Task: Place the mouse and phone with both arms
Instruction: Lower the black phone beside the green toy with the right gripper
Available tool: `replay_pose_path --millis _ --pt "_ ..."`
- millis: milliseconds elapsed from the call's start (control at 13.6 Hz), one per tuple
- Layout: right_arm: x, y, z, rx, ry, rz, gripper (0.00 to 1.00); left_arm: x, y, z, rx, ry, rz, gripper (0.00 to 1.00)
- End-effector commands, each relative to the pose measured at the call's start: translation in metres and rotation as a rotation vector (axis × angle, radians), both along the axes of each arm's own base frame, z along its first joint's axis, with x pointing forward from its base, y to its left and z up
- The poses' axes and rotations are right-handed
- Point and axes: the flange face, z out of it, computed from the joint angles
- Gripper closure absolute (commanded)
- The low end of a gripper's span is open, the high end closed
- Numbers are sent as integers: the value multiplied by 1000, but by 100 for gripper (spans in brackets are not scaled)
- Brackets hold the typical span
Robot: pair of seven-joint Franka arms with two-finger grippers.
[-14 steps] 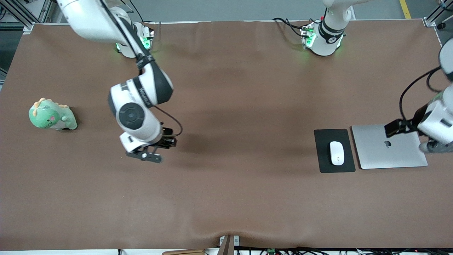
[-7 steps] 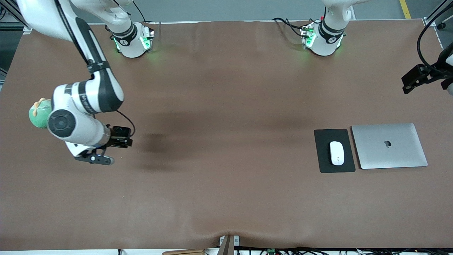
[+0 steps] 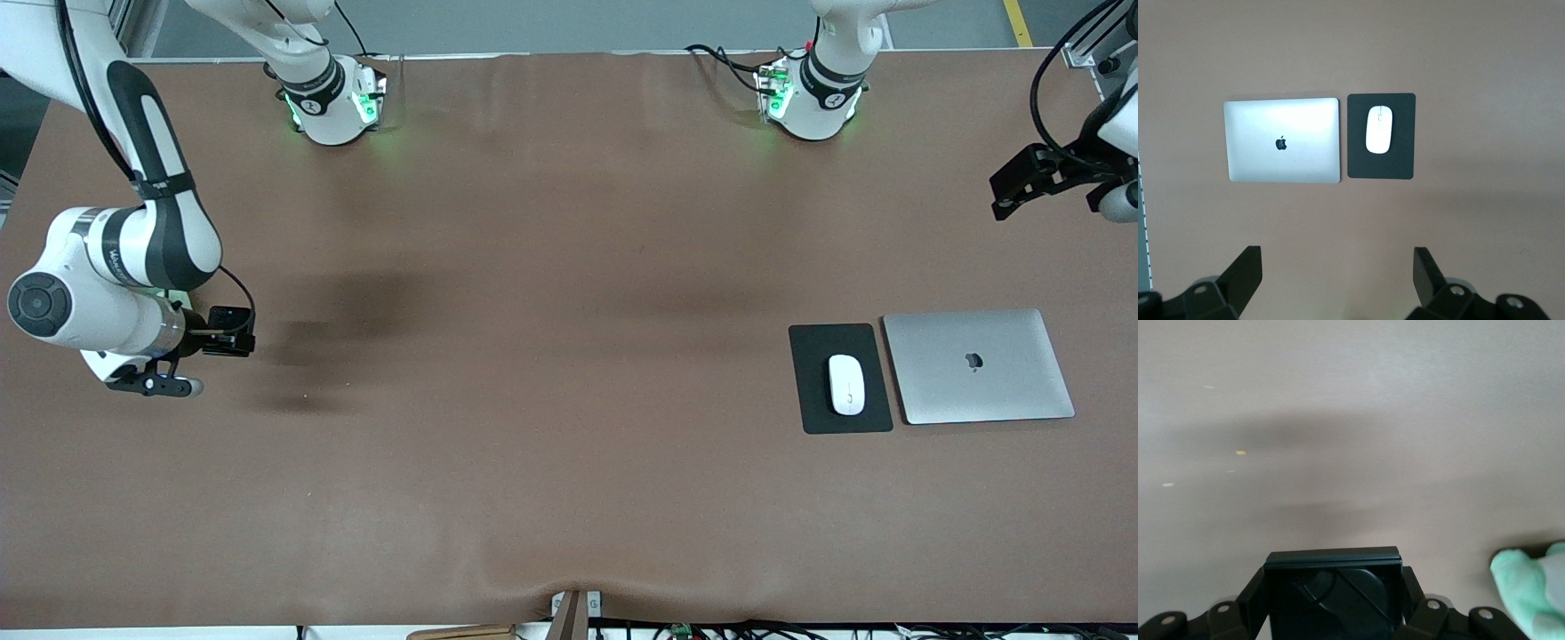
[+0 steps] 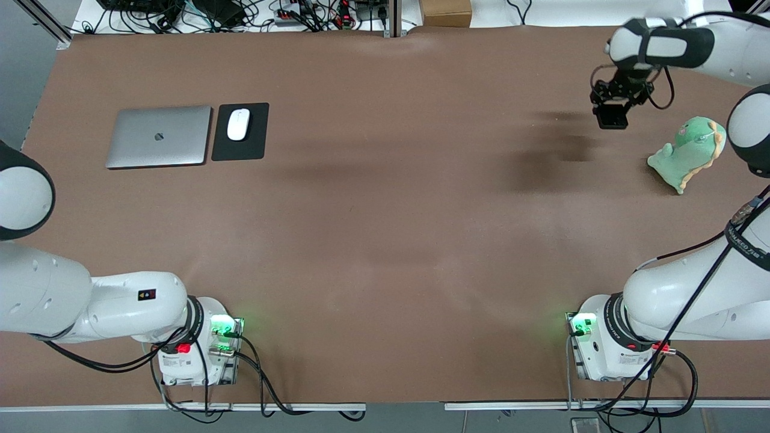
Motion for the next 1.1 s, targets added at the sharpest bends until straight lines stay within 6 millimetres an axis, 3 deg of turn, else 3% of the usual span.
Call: replay_pose_path --millis 0,586,806,880,953,1026 --pt "-14 -30 -14 10 -47 38 100 -12 -3 0 -26 11 1 0" --pt "-37 -95 -87 43 7 -4 98 -5 -5 -8 -64 22 -1 0" --pt "-44 -107 -104 54 23 -14 95 -5 -5 -8 -64 22 0 0" --pt "-45 -107 -107 56 27 -14 89 -5 -5 -8 -64 22 0 0" --pt "-45 -106 -109 57 32 -12 57 -5 -5 -8 -64 20 2 0" --pt "-46 -105 -110 59 36 -12 7 -5 -4 -8 -63 22 5 0"
